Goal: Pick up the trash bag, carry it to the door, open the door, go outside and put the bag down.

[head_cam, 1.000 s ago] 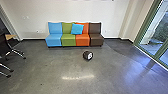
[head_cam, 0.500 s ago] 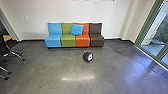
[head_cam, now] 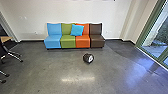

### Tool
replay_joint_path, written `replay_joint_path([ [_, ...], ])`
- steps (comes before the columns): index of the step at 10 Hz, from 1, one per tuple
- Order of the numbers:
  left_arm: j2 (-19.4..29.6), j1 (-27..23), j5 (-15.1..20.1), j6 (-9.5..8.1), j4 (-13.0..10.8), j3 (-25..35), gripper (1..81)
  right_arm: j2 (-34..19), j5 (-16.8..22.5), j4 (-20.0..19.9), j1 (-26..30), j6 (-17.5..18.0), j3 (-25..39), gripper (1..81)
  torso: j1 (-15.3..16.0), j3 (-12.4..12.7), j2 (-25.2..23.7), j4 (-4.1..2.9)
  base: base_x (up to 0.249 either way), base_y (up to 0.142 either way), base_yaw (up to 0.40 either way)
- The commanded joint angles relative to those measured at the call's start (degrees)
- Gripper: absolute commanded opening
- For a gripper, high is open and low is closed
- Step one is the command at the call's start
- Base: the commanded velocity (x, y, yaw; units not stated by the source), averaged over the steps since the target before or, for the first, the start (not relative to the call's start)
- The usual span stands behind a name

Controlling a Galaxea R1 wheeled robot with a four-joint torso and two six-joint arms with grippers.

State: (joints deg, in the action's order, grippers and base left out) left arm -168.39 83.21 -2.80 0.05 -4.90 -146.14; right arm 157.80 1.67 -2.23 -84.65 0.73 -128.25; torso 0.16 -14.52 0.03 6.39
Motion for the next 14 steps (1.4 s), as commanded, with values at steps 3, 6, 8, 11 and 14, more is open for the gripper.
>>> replay_joint_path([
  [3,0.24,-1.16,3.59,0.21,0.07,0.42,81.1,-0.7,4.13,0.3,1.11,0.06,0.55,81.1,0.0,0.0,-0.03,0.0,0.161,0.0,0.0],
  [6,0.15,-1.08,3.59,0.21,0.07,0.42,81.1,-0.79,4.13,0.3,1.28,-0.12,0.55,81.1,0.0,0.0,-0.03,0.0,0.161,0.0,0.0],
  [8,0.15,-1.08,3.59,0.21,0.07,0.42,81.1,-0.79,4.13,0.3,1.36,-0.12,0.2,81.1,0.0,0.0,-0.03,0.0,0.162,-0.032,0.0],
  [11,0.15,-0.99,3.59,0.21,0.07,0.42,81.1,-0.53,4.05,0.21,1.28,-0.12,-0.59,81.1,0.02,0.0,-0.03,0.0,0.161,-0.08,0.0],
  [14,0.15,-1.08,3.59,0.21,-0.02,0.42,81.1,-0.53,4.04,0.12,1.19,-0.12,-0.68,81.1,0.0,0.0,-0.03,0.0,0.162,-0.082,0.0],
])
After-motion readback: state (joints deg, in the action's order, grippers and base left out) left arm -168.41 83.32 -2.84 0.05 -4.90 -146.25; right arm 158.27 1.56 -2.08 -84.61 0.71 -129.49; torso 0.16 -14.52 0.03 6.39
